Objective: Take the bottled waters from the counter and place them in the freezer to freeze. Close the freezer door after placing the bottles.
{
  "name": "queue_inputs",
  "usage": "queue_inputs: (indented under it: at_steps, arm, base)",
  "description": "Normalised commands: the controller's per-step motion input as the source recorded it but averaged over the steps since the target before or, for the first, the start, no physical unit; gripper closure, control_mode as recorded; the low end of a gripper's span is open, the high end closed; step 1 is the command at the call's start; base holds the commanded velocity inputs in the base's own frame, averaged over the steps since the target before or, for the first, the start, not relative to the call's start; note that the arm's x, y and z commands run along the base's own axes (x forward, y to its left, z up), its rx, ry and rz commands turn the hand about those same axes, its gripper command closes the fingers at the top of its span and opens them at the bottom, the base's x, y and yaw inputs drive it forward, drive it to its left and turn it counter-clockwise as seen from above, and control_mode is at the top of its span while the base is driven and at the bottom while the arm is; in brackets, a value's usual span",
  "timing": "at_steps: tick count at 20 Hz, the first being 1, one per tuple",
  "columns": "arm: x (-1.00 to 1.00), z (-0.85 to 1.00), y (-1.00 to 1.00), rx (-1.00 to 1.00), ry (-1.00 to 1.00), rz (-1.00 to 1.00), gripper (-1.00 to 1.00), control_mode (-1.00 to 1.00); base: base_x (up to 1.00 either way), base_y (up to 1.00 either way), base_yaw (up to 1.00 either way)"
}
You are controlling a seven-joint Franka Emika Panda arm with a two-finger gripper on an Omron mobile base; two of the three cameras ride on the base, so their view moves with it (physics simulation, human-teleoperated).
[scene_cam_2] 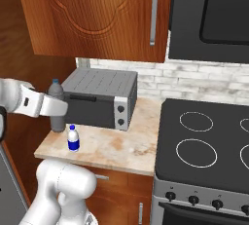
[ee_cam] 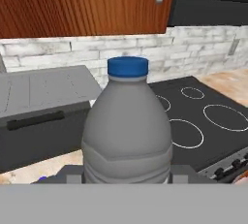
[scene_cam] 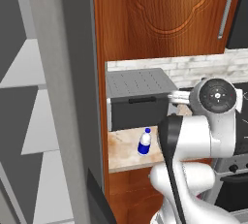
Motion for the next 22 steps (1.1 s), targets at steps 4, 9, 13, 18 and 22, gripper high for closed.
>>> queue_inputs:
  at_steps: [4, 9, 13, 18, 22]
  arm:
    - [0.00, -0.34, -0.14, -0.17, -0.15, -0.22, 1.00, -1.00]
    - [-0.04, 0.01, 0.00, -0.08, -0.26, 0.09, 1.00, -1.00]
    - [-0.01, 0.03, -0.01, 0.00, -0.01, 0.31, 1.00, -1.00]
    - [0.00, 0.06, -0.03, 0.00, 0.07, 0.35, 1.00, -1.00]
    - [0.00, 0.00, 0.00, 0.00, 0.06, 0.22, 1.00, -1.00]
  base:
    - [0.00, 0.00, 0.00]
    - [0.00, 0.00, 0.00]
    - [0.00, 0.00, 0.00]
    - [0.00, 0.00, 0.00]
    - [0.00, 0.00, 0.00]
